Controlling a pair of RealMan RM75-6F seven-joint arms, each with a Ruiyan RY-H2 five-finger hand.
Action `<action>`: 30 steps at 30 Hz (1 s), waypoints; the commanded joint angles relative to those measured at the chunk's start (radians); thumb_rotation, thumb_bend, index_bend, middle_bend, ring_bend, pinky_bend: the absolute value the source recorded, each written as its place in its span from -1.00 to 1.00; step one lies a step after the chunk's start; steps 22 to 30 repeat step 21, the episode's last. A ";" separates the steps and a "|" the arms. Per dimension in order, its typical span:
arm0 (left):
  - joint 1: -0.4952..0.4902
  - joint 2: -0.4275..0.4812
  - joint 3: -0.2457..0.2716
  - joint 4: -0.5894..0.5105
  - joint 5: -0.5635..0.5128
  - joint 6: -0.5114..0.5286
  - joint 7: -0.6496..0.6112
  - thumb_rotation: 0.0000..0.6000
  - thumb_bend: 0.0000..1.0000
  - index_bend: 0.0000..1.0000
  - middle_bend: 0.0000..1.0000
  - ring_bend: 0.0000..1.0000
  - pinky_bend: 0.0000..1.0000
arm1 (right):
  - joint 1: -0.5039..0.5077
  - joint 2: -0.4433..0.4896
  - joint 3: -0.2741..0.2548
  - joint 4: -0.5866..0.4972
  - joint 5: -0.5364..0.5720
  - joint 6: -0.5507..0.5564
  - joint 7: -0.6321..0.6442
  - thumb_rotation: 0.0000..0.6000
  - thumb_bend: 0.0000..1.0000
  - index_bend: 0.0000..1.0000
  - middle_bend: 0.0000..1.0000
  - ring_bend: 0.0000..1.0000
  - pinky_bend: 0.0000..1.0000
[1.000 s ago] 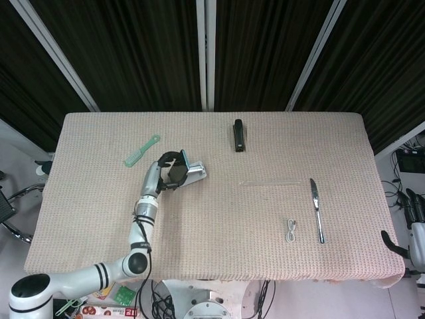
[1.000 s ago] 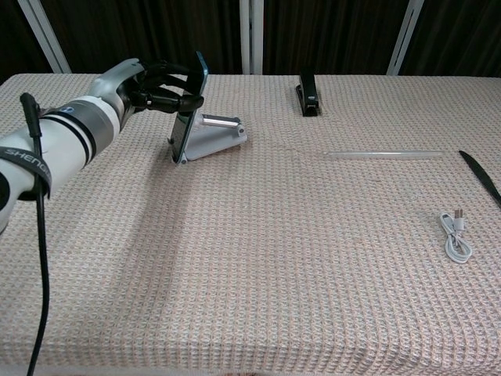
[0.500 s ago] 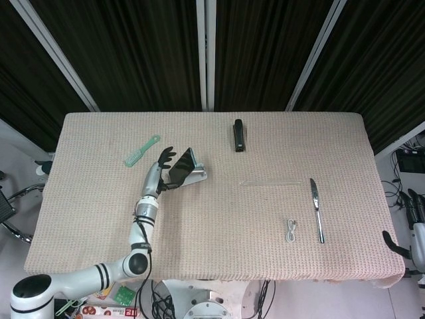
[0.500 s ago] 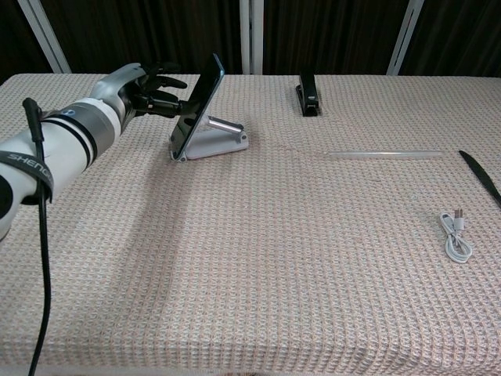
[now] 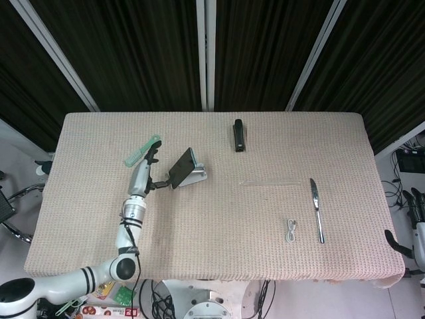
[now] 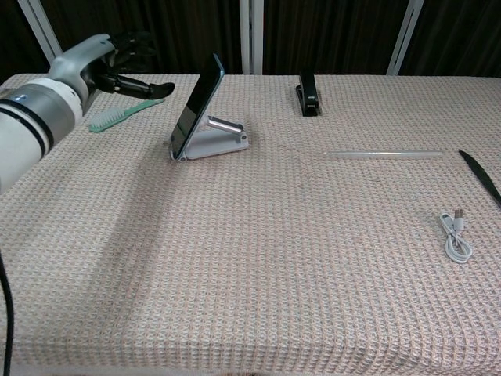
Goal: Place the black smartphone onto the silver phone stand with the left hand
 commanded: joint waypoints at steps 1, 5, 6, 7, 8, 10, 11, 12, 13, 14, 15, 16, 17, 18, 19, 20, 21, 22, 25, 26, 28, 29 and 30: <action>0.097 0.174 0.104 -0.113 0.174 0.094 0.029 1.00 -0.49 -0.87 -0.86 -0.80 -0.55 | 0.003 -0.004 -0.004 0.013 -0.008 -0.005 0.001 1.00 -0.59 -1.00 -1.00 -1.00 -1.00; 0.182 0.357 0.229 -0.146 0.363 0.189 0.114 1.00 -0.48 -0.85 -0.85 -0.80 -0.55 | 0.011 -0.016 -0.017 0.043 -0.043 -0.005 -0.005 1.00 -0.59 -1.00 -1.00 -1.00 -1.00; 0.210 0.403 0.267 -0.140 0.417 0.228 0.157 1.00 -0.48 -0.85 -0.85 -0.80 -0.55 | 0.012 -0.021 -0.020 0.051 -0.054 -0.001 -0.009 1.00 -0.59 -1.00 -1.00 -1.00 -1.00; 0.230 0.435 0.293 -0.135 0.451 0.256 0.191 1.00 -0.48 -0.82 -0.85 -0.81 -0.55 | 0.012 -0.026 -0.022 0.058 -0.061 0.002 -0.011 1.00 -0.60 -1.00 -1.00 -1.00 -1.00; 0.260 0.472 0.323 -0.130 0.481 0.292 0.239 1.00 -0.48 -0.80 -0.85 -0.81 -0.55 | 0.013 -0.032 -0.024 0.064 -0.068 0.006 -0.013 1.00 -0.60 -1.00 -1.00 -1.00 -1.00; 0.306 0.513 0.358 -0.133 0.506 0.344 0.303 1.00 -0.50 -0.78 -0.84 -0.82 -0.56 | 0.013 -0.040 -0.026 0.072 -0.075 0.009 -0.013 1.00 -0.60 -1.00 -1.00 -1.00 -1.00; 0.338 0.533 0.376 -0.141 0.511 0.375 0.333 1.00 -0.51 -0.78 -0.84 -0.82 -0.57 | 0.014 -0.044 -0.028 0.077 -0.079 0.009 -0.015 1.00 -0.60 -1.00 -1.00 -1.00 -1.00; 0.361 0.547 0.390 -0.150 0.512 0.395 0.347 1.00 -0.53 -0.78 -0.84 -0.82 -0.57 | 0.015 -0.046 -0.029 0.079 -0.080 0.008 -0.016 1.00 -0.60 -1.00 -1.00 -1.00 -1.00; 0.382 0.559 0.402 -0.157 0.514 0.413 0.355 1.00 -0.55 -0.78 -0.84 -0.82 -0.57 | 0.016 -0.049 -0.030 0.081 -0.081 0.006 -0.019 1.00 -0.60 -1.00 -1.00 -1.00 -1.00; 0.402 0.570 0.413 -0.160 0.517 0.432 0.362 1.00 -0.57 -0.78 -0.83 -0.82 -0.58 | 0.017 -0.051 -0.031 0.084 -0.083 0.005 -0.023 1.00 -0.60 -1.00 -1.00 -1.00 -1.00; 0.428 0.580 0.423 -0.159 0.522 0.460 0.368 0.99 -0.59 -0.78 -0.83 -0.82 -0.58 | 0.020 -0.055 -0.032 0.087 -0.085 0.002 -0.028 1.00 -0.60 -1.00 -1.00 -1.00 -1.00; 0.446 0.586 0.429 -0.159 0.524 0.481 0.372 0.95 -0.60 -0.78 -0.83 -0.82 -0.58 | 0.021 -0.057 -0.033 0.087 -0.087 0.000 -0.031 1.00 -0.60 -1.00 -1.00 -1.00 -1.00; 0.468 0.591 0.435 -0.159 0.525 0.505 0.370 0.89 -0.61 -0.78 -0.83 -0.82 -0.58 | 0.023 -0.060 -0.033 0.086 -0.088 -0.002 -0.034 1.00 -0.60 -1.00 -1.00 -1.00 -1.00; 0.482 0.594 0.439 -0.160 0.526 0.520 0.365 0.81 -0.62 -0.78 -0.83 -0.82 -0.58 | 0.025 -0.062 -0.033 0.085 -0.088 -0.004 -0.036 1.00 -0.60 -1.00 -1.00 -1.00 -1.00; 0.494 0.598 0.442 -0.162 0.527 0.531 0.356 0.73 -0.62 -0.78 -0.83 -0.82 -0.58 | 0.027 -0.064 -0.033 0.084 -0.088 -0.006 -0.038 1.00 -0.60 -1.00 -1.00 -1.00 -1.00; 0.504 0.602 0.444 -0.162 0.528 0.539 0.348 0.71 -0.62 -0.78 -0.83 -0.82 -0.58 | 0.029 -0.065 -0.033 0.082 -0.088 -0.008 -0.041 1.00 -0.60 -1.00 -1.00 -1.00 -1.00; 0.514 0.607 0.446 -0.160 0.528 0.544 0.339 0.71 -0.62 -0.78 -0.83 -0.82 -0.58 | 0.032 -0.067 -0.032 0.080 -0.088 -0.011 -0.047 1.00 -0.60 -1.00 -1.00 -1.00 -1.00; 0.514 0.607 0.446 -0.160 0.528 0.544 0.339 0.71 -0.62 -0.78 -0.83 -0.82 -0.58 | 0.032 -0.067 -0.032 0.080 -0.088 -0.011 -0.047 1.00 -0.60 -1.00 -1.00 -1.00 -1.00; 0.514 0.607 0.446 -0.160 0.528 0.544 0.339 0.71 -0.62 -0.78 -0.83 -0.82 -0.58 | 0.032 -0.067 -0.032 0.080 -0.088 -0.011 -0.047 1.00 -0.60 -1.00 -1.00 -1.00 -1.00; 0.514 0.607 0.446 -0.160 0.528 0.544 0.339 0.71 -0.62 -0.78 -0.83 -0.82 -0.58 | 0.032 -0.067 -0.032 0.080 -0.088 -0.011 -0.047 1.00 -0.60 -1.00 -1.00 -1.00 -1.00; 0.514 0.607 0.446 -0.160 0.528 0.544 0.339 0.71 -0.62 -0.78 -0.83 -0.82 -0.58 | 0.032 -0.067 -0.032 0.080 -0.088 -0.011 -0.047 1.00 -0.60 -1.00 -1.00 -1.00 -1.00; 0.514 0.607 0.446 -0.160 0.528 0.544 0.339 0.71 -0.62 -0.78 -0.83 -0.82 -0.58 | 0.032 -0.067 -0.032 0.080 -0.088 -0.011 -0.047 1.00 -0.60 -1.00 -1.00 -1.00 -1.00; 0.514 0.607 0.446 -0.160 0.528 0.544 0.339 0.71 -0.62 -0.78 -0.83 -0.82 -0.58 | 0.032 -0.067 -0.032 0.080 -0.088 -0.011 -0.047 1.00 -0.60 -1.00 -1.00 -1.00 -1.00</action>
